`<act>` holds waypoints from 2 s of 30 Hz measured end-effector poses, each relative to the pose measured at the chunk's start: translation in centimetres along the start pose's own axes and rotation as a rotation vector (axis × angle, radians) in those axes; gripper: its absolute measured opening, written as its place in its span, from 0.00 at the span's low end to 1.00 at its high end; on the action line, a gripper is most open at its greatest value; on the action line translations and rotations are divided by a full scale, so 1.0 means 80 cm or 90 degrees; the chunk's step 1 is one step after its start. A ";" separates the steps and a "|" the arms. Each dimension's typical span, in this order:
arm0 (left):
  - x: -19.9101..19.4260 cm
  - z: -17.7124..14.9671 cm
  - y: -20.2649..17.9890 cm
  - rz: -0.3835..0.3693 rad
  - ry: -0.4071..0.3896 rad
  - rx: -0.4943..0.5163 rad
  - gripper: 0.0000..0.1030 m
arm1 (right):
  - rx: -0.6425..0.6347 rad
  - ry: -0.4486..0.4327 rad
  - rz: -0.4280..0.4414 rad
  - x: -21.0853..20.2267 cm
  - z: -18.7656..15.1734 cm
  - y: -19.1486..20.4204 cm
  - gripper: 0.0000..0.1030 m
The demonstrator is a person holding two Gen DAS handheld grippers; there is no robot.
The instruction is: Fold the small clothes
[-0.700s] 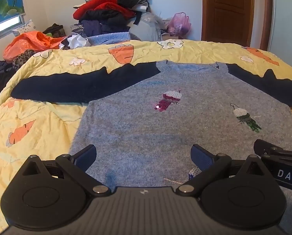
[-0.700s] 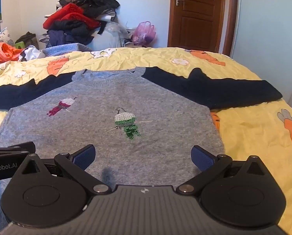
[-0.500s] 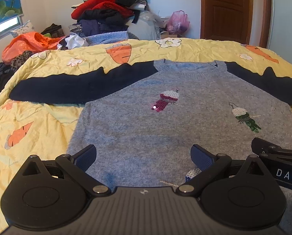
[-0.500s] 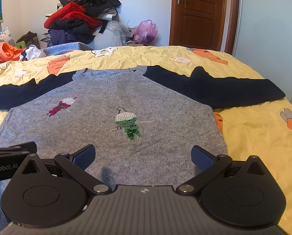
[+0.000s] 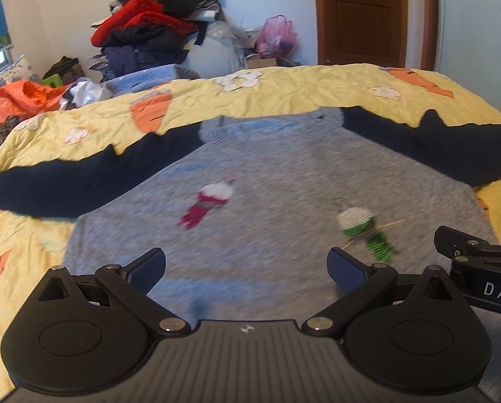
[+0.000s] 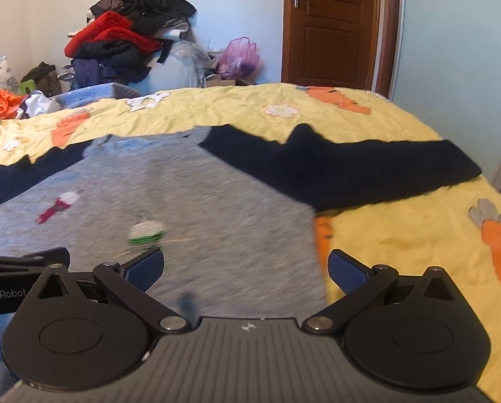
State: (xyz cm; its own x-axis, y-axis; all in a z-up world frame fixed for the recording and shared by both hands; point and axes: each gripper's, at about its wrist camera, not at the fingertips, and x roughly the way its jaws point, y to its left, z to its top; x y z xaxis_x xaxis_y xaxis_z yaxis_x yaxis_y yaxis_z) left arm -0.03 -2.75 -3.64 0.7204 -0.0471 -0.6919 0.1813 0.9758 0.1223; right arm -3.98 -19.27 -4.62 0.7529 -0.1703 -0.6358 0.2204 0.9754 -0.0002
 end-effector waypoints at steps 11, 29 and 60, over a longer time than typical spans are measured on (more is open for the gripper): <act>0.010 0.035 -0.063 -0.011 -0.010 0.024 1.00 | -0.007 -0.044 0.021 0.022 0.025 -0.080 1.00; 0.058 0.038 -0.065 -0.068 0.016 0.017 1.00 | 0.383 0.054 0.103 0.187 0.049 -0.421 0.93; 0.088 0.029 -0.050 -0.133 0.065 0.031 1.00 | 0.453 0.021 0.032 0.196 0.077 -0.377 0.14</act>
State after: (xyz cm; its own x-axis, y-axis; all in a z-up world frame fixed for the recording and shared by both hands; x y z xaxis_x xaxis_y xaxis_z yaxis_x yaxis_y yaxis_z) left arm 5.83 -7.49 -7.36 0.5925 -0.2225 -0.7743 0.3535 0.9354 0.0017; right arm 4.99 -52.25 -9.82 0.7559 -0.1119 -0.6451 0.5455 0.6524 0.5261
